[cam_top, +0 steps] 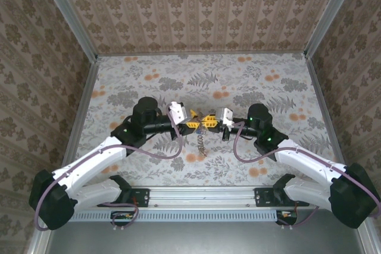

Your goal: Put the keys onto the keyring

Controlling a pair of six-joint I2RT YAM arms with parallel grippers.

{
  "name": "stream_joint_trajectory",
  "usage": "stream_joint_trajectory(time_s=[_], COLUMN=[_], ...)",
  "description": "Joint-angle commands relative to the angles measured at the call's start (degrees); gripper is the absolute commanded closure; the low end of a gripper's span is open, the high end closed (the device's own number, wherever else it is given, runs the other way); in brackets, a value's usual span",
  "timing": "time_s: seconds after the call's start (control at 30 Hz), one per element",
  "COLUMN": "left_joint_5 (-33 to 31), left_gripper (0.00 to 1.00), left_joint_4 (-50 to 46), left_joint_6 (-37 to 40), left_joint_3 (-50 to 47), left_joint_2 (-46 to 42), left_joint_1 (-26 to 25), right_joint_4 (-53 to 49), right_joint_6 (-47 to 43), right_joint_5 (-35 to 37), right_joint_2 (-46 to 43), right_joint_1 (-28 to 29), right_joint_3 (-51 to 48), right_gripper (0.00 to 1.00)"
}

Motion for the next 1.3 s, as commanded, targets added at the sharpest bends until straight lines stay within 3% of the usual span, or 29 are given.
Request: stream_joint_trajectory(time_s=[0.0, 0.13, 0.3, 0.87, 1.27], left_joint_5=[2.2, 5.2, 7.1, 3.3, 9.1], left_gripper=[0.71, 0.8, 0.82, 0.74, 0.75], left_joint_4=[-1.1, -3.5, -4.8, -5.4, -6.8], left_joint_6=[2.3, 3.6, 4.5, 3.9, 4.3], left_joint_3=[2.2, 2.7, 2.6, 3.6, 3.7], left_joint_2=[-2.6, -1.9, -1.1, -0.9, 0.7], left_joint_1=[0.6, 0.7, 0.7, 1.6, 1.8], right_joint_4=[1.1, 1.6, 2.9, 3.1, 4.2], right_joint_6=[-1.2, -1.0, 0.0, 0.5, 1.2], right_joint_5=[-2.0, -2.2, -2.1, -4.6, -4.5], right_joint_2=[0.0, 0.1, 0.4, 0.5, 0.6], right_joint_1=[0.2, 0.2, 0.2, 0.2, 0.2], right_joint_3=[1.9, 1.9, 1.9, 2.0, 2.2], right_gripper=[1.0, 1.0, 1.0, 1.0, 1.0])
